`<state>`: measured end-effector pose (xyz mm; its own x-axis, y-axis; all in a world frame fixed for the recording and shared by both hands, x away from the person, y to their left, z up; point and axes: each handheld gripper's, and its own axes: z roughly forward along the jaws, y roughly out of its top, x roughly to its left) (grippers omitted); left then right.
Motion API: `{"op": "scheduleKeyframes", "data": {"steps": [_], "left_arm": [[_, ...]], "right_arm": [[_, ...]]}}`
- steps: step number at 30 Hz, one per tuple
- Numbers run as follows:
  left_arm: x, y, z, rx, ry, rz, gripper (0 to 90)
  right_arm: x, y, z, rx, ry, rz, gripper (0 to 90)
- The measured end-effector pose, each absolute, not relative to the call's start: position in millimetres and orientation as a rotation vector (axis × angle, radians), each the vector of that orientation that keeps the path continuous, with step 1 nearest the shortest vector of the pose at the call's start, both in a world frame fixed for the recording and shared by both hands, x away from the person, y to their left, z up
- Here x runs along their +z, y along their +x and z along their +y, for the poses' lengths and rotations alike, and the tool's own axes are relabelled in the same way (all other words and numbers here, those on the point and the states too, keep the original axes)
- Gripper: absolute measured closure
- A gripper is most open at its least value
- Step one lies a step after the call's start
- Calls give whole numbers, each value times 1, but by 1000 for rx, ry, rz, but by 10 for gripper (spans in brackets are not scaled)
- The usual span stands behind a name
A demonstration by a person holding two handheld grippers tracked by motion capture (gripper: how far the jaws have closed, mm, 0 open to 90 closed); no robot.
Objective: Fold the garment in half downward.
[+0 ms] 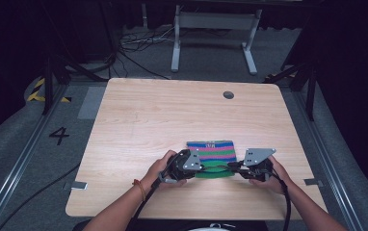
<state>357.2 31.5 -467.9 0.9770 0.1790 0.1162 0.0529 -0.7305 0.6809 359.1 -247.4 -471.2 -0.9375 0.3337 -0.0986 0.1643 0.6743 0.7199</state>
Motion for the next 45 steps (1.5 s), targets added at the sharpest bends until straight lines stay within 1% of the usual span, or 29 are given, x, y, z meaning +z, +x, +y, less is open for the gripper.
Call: {"op": "scheduleKeyframes", "data": {"steps": [5, 9, 12, 20, 23, 26, 29, 31, 33, 34, 37, 38, 39, 40, 41, 42, 45], "left_arm": [[-485, 352, 28, 171, 2473, 148, 841], [-487, 353, 30, 178, 2462, 150, 832], [-490, 357, 33, 157, 2440, 173, 838], [-492, 372, 42, 213, 2427, 215, 846], [-493, 378, 46, 195, 2411, 251, 845], [-492, 379, 47, 201, 2420, 252, 838], [-488, 376, 47, 198, 2445, 241, 798], [-486, 375, 49, 182, 2446, 241, 752], [-483, 374, 51, 196, 2447, 233, 705], [-481, 373, 54, 192, 2434, 233, 700], [-474, 373, 59, 211, 2412, 229, 700], [-472, 373, 62, 213, 2402, 243, 678], [-470, 373, 64, 226, 2398, 253, 678], [-468, 372, 67, 242, 2403, 256, 654], [-467, 372, 69, 247, 2413, 261, 654], [-466, 371, 71, 259, 2422, 269, 635], [-463, 370, 82, 280, 2429, 323, 542]], "right_arm": [[-482, 354, -246, 1066, 398, 2735, 808], [-487, 356, -246, 1071, 419, 2750, 794], [-490, 358, -247, 1099, 453, 2743, 794], [-494, 364, -242, 1113, 509, 2699, 797], [-495, 367, -239, 1112, 519, 2681, 796], [-495, 369, -237, 1117, 534, 2683, 790], [-494, 367, -237, 1119, 534, 2691, 747], [-491, 364, -235, 1114, 509, 2695, 734], [-488, 362, -235, 1107, 497, 2693, 703], [-486, 361, -234, 1109, 493, 2695, 684], [-481, 360, -236, 1118, 489, 2683, 681], [-478, 359, -239, 1111, 486, 2678, 649], [-478, 359, -239, 1111, 486, 2678, 649], [-475, 358, -242, 1098, 497, 2676, 614], [-475, 358, -242, 1098, 497, 2676, 614], [-473, 358, -244, 1092, 497, 2679, 589], [-469, 357, -249, 1048, 516, 2678, 499]]}}
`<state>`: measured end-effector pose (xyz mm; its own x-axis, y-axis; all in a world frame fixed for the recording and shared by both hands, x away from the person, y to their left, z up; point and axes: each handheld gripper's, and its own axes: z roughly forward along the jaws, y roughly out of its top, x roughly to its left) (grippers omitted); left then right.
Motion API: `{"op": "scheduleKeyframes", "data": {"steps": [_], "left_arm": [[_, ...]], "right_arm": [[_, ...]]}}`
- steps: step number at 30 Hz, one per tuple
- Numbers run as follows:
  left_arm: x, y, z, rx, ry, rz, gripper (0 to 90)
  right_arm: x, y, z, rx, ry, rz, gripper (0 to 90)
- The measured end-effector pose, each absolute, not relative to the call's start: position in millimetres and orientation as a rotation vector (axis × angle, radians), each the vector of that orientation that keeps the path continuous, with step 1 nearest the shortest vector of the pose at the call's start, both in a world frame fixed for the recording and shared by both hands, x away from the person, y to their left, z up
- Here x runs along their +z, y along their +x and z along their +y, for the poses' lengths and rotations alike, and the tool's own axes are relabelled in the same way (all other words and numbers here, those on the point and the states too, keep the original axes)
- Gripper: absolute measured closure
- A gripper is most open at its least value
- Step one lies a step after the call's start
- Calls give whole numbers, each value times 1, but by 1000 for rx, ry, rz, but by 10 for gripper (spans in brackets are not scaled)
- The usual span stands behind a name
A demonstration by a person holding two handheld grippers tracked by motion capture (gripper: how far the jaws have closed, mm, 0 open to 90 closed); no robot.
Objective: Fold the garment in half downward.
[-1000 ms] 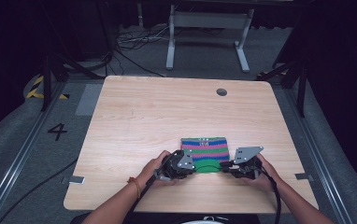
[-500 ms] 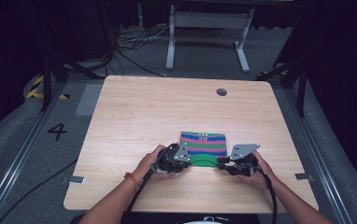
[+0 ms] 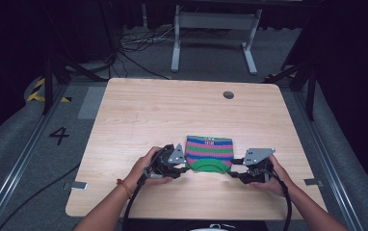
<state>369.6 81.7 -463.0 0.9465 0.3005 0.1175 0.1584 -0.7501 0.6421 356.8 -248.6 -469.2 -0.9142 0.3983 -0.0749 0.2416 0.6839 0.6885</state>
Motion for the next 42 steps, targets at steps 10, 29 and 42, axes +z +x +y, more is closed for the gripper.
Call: {"op": "scheduleKeyframes", "data": {"steps": [10, 29, 42], "left_arm": [[-466, 360, 130, 251, 2488, 425, 277], [-482, 344, 211, 337, 2408, 673, 192], [-485, 337, 242, 306, 2342, 753, 180]], "right_arm": [[-464, 348, -273, 968, 573, 2616, 335], [-480, 331, -344, 963, 813, 2516, 231], [-497, 315, -389, 1005, 1027, 2425, 194]]}}
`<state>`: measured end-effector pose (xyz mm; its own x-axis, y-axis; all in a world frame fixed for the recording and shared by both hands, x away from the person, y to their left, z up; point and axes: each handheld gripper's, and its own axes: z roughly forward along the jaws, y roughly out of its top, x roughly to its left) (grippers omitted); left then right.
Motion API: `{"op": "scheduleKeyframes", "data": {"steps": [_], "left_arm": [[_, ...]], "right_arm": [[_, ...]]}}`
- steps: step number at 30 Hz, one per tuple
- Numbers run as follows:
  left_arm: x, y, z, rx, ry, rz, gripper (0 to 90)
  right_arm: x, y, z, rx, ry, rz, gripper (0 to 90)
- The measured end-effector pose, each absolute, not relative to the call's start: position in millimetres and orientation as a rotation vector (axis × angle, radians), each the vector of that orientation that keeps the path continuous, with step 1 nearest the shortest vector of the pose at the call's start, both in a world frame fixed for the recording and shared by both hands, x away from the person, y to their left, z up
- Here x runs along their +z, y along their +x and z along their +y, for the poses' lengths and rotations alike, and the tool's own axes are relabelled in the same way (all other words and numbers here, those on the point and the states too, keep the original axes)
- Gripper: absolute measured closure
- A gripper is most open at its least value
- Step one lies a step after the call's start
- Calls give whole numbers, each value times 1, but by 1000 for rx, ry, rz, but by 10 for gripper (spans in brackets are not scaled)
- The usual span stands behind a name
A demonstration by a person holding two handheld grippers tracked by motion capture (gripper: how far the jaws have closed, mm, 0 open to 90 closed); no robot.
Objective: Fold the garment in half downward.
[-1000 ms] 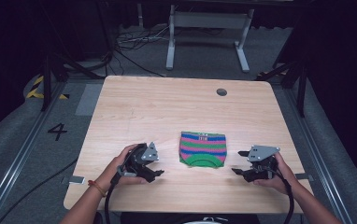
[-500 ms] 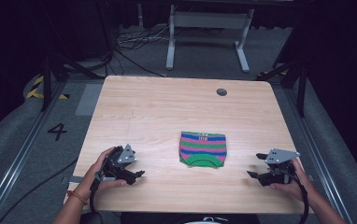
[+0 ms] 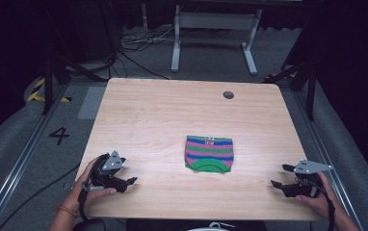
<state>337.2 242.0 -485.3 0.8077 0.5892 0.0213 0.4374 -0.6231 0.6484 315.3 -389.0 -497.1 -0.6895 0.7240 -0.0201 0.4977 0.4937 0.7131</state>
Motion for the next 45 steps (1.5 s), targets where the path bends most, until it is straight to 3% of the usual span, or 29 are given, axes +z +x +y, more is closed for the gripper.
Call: {"op": "scheduleKeyframes", "data": {"steps": [12, 45], "left_arm": [[-501, 339, 254, 285, 2265, 871, 148], [-501, 339, 253, 303, 2263, 916, 95]], "right_arm": [[-506, 315, -402, 1038, 1116, 2392, 164], [-506, 315, -402, 1032, 1125, 2387, 147]]}}
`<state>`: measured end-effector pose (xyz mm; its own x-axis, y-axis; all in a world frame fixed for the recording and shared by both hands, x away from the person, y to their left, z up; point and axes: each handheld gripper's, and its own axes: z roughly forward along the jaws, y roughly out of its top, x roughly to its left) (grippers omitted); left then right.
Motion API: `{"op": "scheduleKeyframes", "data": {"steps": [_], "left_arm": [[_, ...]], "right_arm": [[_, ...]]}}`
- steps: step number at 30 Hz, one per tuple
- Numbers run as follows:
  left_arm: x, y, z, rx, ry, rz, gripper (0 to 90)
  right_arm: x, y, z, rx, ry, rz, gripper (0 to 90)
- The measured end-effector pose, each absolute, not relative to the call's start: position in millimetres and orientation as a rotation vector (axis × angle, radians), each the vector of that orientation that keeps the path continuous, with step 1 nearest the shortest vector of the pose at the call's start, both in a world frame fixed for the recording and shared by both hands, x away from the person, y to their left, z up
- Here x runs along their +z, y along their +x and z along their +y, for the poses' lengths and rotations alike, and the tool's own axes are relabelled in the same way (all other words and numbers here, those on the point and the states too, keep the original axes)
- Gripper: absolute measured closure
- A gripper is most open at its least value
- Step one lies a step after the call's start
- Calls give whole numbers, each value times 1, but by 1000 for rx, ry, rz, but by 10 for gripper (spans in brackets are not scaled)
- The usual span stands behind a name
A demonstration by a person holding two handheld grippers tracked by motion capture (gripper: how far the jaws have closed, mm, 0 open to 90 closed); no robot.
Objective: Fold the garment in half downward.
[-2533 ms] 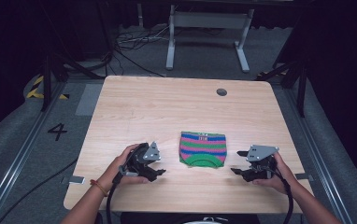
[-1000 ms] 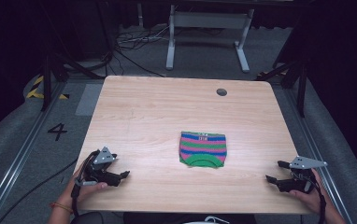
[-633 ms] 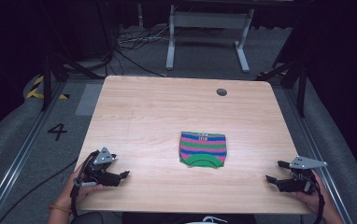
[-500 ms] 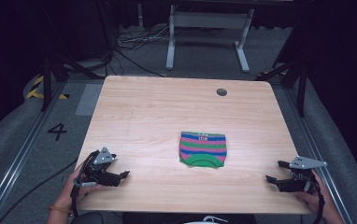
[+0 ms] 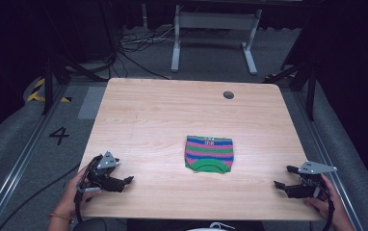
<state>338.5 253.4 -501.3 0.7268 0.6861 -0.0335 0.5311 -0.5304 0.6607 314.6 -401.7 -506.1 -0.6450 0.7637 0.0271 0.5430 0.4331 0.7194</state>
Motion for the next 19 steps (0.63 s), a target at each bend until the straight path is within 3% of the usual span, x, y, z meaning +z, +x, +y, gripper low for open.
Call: {"op": "scheduleKeyframes", "data": {"steps": [8, 19], "left_arm": [[-503, 343, 251, 309, 2268, 979, 1], [-503, 343, 251, 309, 2268, 979, 0]], "right_arm": [[-506, 315, -402, 1031, 1126, 2387, 147], [-506, 315, -402, 1031, 1125, 2387, 146]]}}
